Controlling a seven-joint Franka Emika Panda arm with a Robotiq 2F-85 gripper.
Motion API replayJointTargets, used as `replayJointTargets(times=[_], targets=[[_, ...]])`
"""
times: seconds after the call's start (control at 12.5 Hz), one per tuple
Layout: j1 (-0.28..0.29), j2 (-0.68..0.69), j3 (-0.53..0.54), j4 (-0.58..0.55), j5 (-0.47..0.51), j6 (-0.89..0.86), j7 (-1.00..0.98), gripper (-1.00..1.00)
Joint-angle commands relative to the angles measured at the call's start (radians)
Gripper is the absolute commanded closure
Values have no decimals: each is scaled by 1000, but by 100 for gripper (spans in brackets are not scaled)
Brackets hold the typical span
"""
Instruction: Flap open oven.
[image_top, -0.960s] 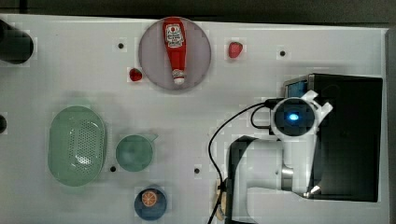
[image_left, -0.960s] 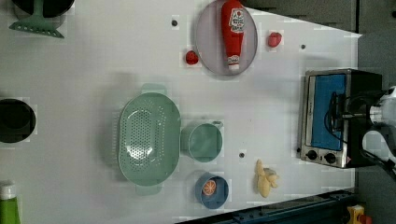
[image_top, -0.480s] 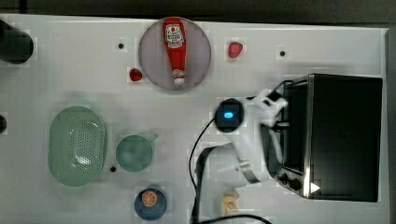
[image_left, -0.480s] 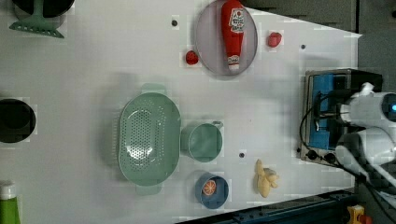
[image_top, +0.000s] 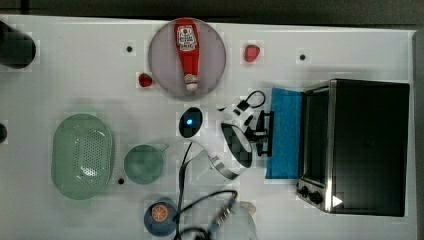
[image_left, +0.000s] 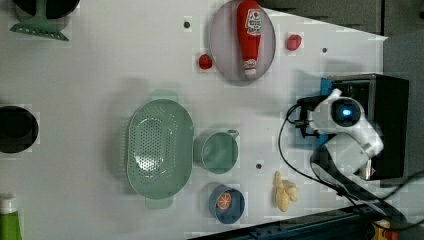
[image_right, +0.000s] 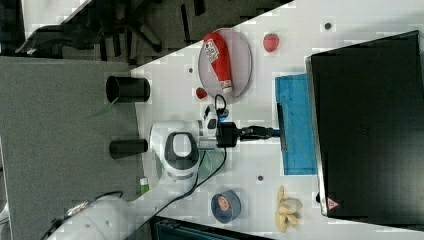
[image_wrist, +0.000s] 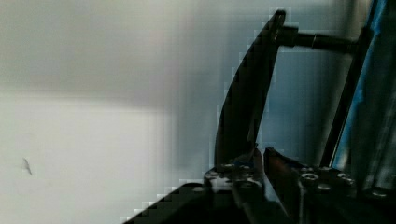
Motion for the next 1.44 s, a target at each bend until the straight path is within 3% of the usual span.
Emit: replayJointTargets(times=[0.08,0.32,0.48,0.88,1.12,1.44], targets=[[20,61,-12,43,-19,18,113,65],[21,85,-13,83,-14,51,113,65],[21,31,-11,88,55,59,113,65],[10,-231,-23,112,523,15,117,65],[9,-382,-41,188,771,-225,148,65],[10,-507,-39,414,784,-618,169,65]])
